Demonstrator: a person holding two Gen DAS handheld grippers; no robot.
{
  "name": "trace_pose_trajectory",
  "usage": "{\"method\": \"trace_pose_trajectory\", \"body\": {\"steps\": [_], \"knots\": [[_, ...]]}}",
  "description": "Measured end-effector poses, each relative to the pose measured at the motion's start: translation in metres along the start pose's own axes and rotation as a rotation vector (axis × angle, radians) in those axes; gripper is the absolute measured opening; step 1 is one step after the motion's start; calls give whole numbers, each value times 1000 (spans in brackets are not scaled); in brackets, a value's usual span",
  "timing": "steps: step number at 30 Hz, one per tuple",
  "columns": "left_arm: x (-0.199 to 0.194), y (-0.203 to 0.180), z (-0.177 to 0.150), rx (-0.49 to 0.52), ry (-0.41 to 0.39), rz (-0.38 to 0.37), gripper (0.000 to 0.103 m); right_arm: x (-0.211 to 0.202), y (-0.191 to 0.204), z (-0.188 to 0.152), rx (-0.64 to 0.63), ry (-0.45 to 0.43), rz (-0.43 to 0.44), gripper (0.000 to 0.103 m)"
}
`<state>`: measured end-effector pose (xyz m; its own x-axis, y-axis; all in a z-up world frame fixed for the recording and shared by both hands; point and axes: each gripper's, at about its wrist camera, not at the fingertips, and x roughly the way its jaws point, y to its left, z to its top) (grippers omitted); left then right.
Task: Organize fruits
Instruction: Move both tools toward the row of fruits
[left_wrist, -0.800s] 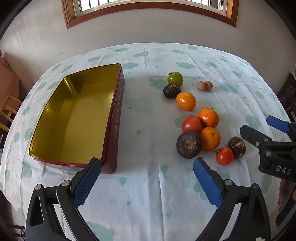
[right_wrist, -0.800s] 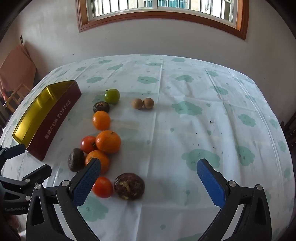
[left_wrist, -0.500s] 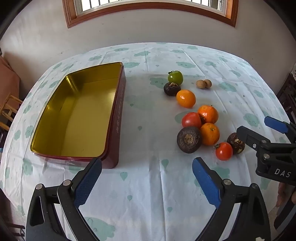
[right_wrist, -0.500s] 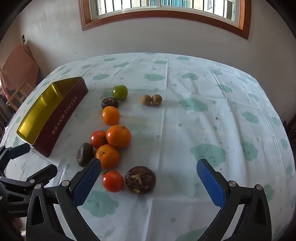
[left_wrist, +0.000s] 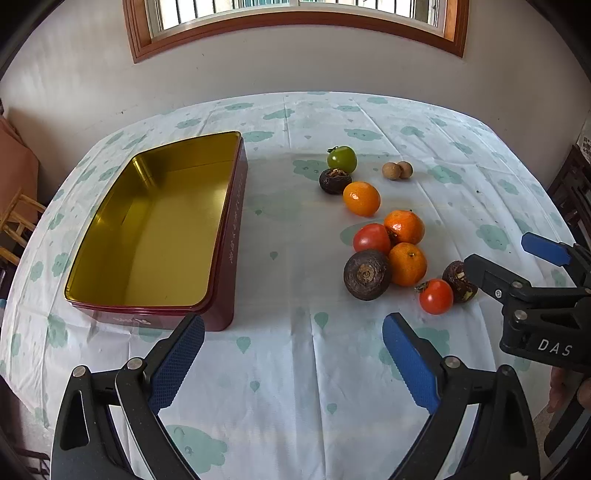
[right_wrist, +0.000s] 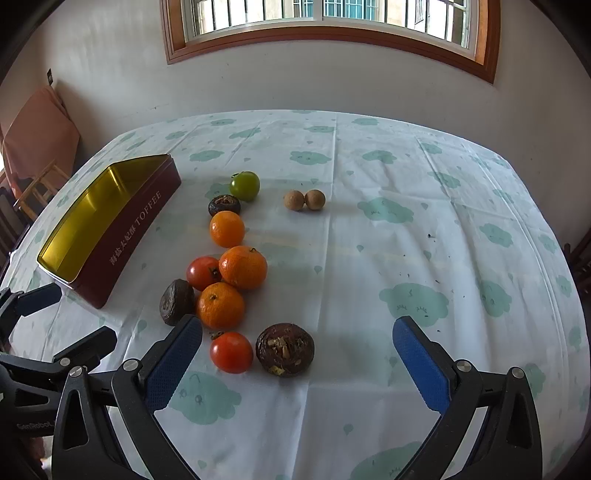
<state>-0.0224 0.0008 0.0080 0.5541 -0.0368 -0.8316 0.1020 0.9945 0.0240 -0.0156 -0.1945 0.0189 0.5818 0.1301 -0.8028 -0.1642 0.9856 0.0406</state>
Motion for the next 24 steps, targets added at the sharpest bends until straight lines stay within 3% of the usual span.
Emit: {"method": "trace_pose_trajectory", "body": {"steps": [24], "knots": [[-3,3,-7,-7,0,8,96,-4,-1,-10,3,6,-12,102]]}}
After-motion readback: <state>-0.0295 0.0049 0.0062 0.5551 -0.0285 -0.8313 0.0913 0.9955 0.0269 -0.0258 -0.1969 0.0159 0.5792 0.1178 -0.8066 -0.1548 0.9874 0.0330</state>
